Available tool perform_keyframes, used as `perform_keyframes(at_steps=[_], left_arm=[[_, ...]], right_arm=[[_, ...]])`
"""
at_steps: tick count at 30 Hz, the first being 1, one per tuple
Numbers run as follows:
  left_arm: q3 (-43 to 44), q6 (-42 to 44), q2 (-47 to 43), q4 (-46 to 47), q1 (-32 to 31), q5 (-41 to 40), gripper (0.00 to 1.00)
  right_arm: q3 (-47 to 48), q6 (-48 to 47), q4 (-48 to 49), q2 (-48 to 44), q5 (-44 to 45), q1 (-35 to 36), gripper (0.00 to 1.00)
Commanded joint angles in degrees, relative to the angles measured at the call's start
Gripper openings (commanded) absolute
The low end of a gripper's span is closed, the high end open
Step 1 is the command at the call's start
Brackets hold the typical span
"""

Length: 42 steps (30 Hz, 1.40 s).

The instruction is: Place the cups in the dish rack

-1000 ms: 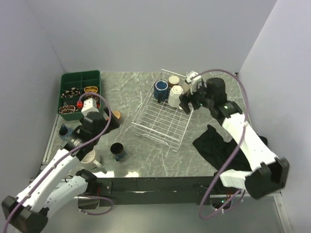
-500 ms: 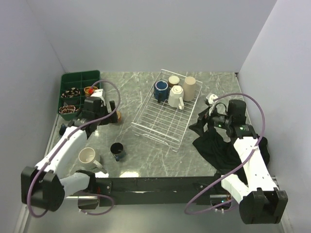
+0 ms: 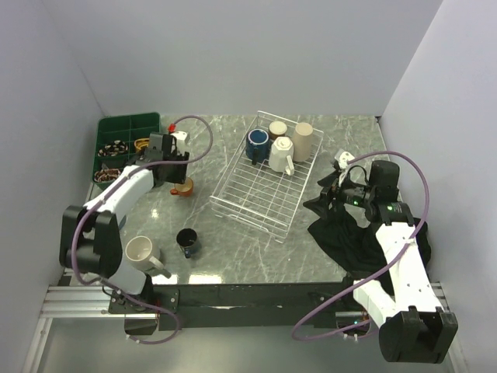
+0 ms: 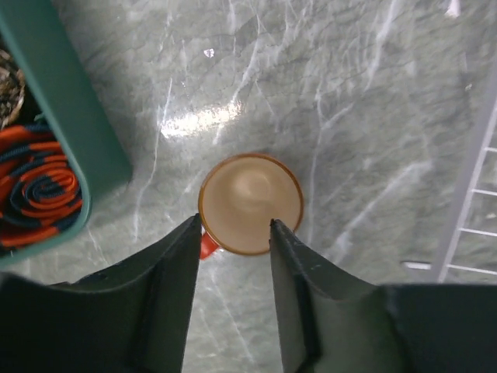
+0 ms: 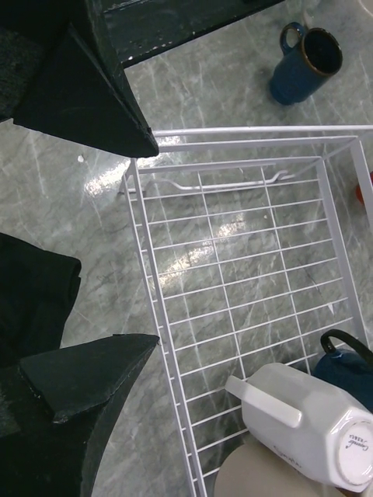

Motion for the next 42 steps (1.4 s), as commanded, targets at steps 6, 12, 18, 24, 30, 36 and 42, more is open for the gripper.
perform_keyframes(at_steps=[6,12,18,24,30,36,42], left_arm=[[8.27,7.5,9.57,-3.25,0.72,-0.14,0.4],[9.5,7.94,12.48,-3.69,0.72,-0.31,0.38],[9.59,8.03,14.77,-3.69,0.72,-0.75,0.37],[9.68,7.68,16.0,-3.61,0.72,-0.14,0.33],[10.29,6.89,17.14,-4.05,0.72,0.04,0.21],[9.68,3.46,14.43,-3.0,0.8,0.39,0.01],[5.2,-4.88,2.58,2.62,3.0,6.18,0.01]], right_arm=[[1.13,-0.89,-0.09,-0.94,-2.0,-0.99,1.0],[1.13,-0.81,0.0,-0.68,-2.53,-1.52,1.0],[1.22,-0.89,-0.44,-0.24,-2.97,-1.87,1.0],[1.31,-0.98,-0.61,-0.24,-3.32,-2.22,1.0],[1.31,-0.98,-0.7,-0.24,-3.85,-2.84,1.0],[1.31,-1.07,-0.79,-0.5,-4.37,-3.54,1.0],[1.66,-1.68,-2.02,-0.24,-5.08,-4.07,1.0]])
